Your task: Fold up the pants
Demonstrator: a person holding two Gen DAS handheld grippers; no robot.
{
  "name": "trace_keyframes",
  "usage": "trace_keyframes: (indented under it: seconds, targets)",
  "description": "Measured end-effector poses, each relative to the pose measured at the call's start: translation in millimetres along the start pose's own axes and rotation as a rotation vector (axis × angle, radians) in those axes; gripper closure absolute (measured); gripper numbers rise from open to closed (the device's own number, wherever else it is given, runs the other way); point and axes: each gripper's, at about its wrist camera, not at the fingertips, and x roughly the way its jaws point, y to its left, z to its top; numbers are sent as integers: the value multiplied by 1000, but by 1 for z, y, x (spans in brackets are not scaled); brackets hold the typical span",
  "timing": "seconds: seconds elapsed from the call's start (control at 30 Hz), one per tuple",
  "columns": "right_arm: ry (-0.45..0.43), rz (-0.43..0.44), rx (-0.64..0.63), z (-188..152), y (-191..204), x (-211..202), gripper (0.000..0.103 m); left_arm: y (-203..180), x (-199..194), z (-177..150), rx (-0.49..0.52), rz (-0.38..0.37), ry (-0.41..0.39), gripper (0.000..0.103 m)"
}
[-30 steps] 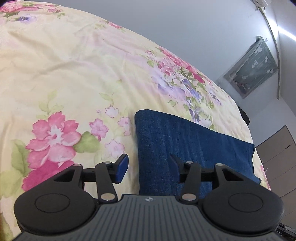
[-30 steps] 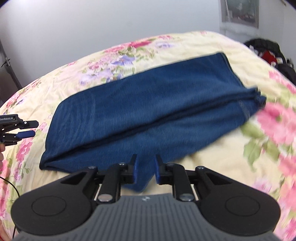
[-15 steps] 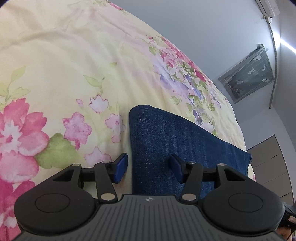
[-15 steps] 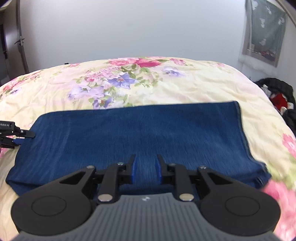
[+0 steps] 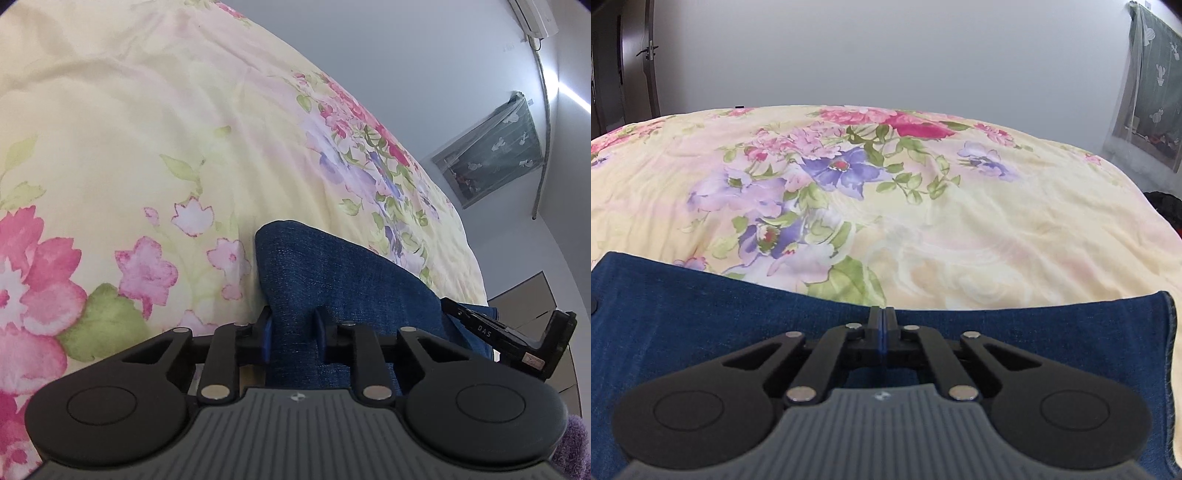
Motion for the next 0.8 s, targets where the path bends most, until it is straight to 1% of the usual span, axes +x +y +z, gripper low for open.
trace_keyframes:
  seconds: [0.1, 0.23, 0.33, 0.43, 0.57, 0.67, 0.8]
  targets:
    - [5, -2, 7, 0, 1, -1, 103, -2, -3, 0, -6, 11, 10, 73]
    - [41, 22, -20, -12, 4, -30, 103, -2, -8, -7, -41, 2, 46, 66]
    - [72, 46, -11, -34, 1, -60, 103, 0, -15, -20, -57, -1, 53, 62]
    - [95, 62, -22, -61, 2, -91, 103, 2, -21, -30, -92, -6, 59, 61]
    - [87, 65, -26, -92, 3, -127, 103, 1, -23, -37, -124, 0, 56, 60]
    - [87, 69, -15, -107, 0, -136, 103, 2, -21, -37, -146, -1, 50, 60]
    - [85, 77, -6, -121, -3, -129, 103, 2, -17, -37, -151, 2, 51, 60]
